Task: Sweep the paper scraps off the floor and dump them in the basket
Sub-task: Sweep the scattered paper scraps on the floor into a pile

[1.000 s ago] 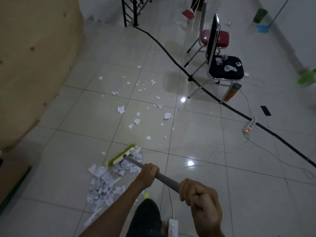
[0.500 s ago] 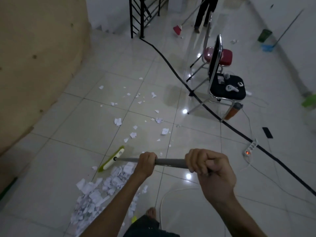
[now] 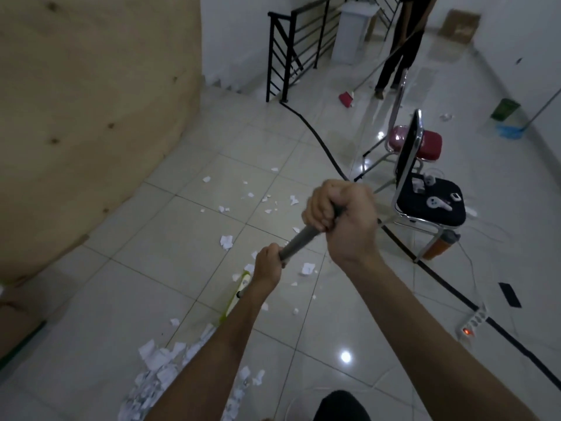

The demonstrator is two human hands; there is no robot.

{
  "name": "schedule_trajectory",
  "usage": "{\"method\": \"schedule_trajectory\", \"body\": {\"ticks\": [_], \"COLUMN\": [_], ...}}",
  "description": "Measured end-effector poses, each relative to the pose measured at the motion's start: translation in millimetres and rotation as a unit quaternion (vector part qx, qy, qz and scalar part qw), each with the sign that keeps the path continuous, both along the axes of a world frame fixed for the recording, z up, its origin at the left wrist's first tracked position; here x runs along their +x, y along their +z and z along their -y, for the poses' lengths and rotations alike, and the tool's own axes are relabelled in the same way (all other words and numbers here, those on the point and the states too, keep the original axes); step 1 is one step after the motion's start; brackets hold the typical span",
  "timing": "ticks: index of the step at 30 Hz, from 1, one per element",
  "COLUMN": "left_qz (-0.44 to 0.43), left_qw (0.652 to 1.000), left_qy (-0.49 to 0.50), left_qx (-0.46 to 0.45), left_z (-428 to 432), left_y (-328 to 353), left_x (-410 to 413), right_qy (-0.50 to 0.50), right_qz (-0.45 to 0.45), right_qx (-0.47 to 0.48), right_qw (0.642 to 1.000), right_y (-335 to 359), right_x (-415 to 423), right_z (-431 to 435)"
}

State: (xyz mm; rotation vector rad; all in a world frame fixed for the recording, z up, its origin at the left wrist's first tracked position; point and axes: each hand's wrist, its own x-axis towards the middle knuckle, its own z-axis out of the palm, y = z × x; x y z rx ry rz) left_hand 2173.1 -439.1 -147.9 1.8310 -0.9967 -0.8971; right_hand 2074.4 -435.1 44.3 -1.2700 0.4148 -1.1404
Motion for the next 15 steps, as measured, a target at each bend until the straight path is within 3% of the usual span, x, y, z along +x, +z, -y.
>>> {"method": "schedule_trajectory", "body": {"ticks": [6,11,15], "left_qz": [-0.147,-0.129,-0.133], "left_qw": [0.983,0.985,0.970], "left_qy": [0.105,0.110,0.171], "left_qx": [-0.015,-0.004,-0.114], "left_z": [17.9,26.1,34.9], "left_y": [-1.5,0.9,33.5], "left_x": [2.3,5.8,22.9], "right_qy": [0.062,0.100,0.134], "right_qz": [-0.058,-0.100,-0.085], "right_qx": [-0.049,-0.076,-0.123], "right_qw": [0.995,0.987,0.980], "right_y": [2.9,-25.0,-40.0], "right_x": [37.2,49.5,50.9], "right_z": [32.2,56.2,72.0]}}
